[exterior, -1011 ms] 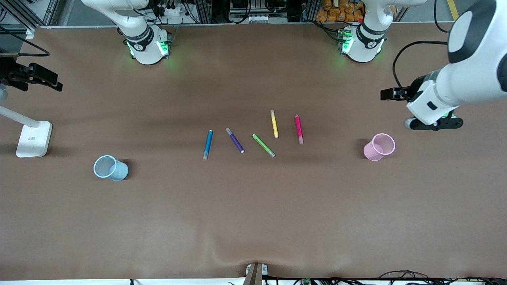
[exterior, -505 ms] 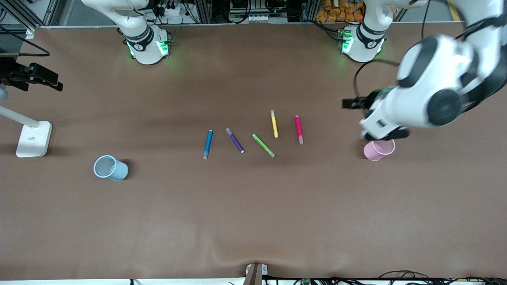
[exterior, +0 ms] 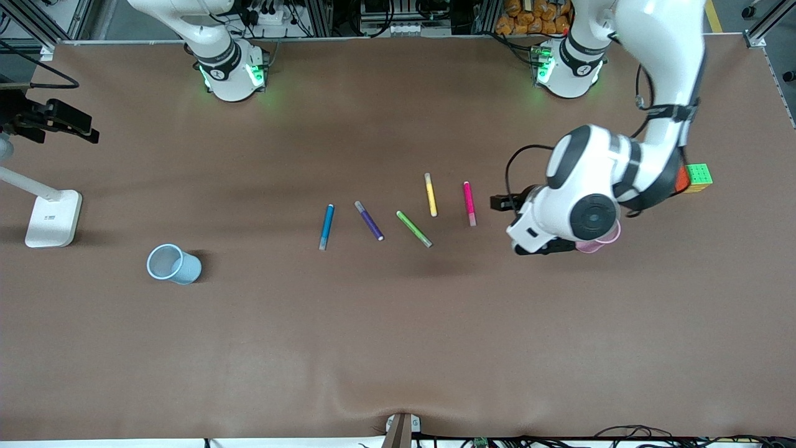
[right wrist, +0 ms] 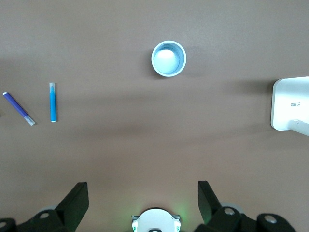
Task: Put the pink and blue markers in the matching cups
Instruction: 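Lower the left gripper over the pink marker and close on it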
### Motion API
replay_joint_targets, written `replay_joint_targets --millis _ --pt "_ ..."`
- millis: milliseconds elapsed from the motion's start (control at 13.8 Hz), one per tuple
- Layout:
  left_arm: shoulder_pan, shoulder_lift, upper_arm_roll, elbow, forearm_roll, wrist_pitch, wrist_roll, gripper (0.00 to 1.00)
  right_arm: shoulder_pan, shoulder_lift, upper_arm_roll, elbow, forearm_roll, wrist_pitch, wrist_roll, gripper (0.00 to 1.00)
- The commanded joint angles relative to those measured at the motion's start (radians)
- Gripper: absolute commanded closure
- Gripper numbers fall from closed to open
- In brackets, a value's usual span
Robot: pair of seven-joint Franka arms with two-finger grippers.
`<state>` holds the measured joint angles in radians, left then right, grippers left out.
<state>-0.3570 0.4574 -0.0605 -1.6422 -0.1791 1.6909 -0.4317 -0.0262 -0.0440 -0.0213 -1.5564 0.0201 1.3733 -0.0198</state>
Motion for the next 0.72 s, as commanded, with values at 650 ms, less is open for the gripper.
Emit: replay_joint_targets --millis 650 --pt "-0.092 0.136 -0.005 -0.189 -0.061 0.415 -0.039 0.38 0.005 0.004 -0.002 0.010 0.012 -0.011 0.006 0.00"
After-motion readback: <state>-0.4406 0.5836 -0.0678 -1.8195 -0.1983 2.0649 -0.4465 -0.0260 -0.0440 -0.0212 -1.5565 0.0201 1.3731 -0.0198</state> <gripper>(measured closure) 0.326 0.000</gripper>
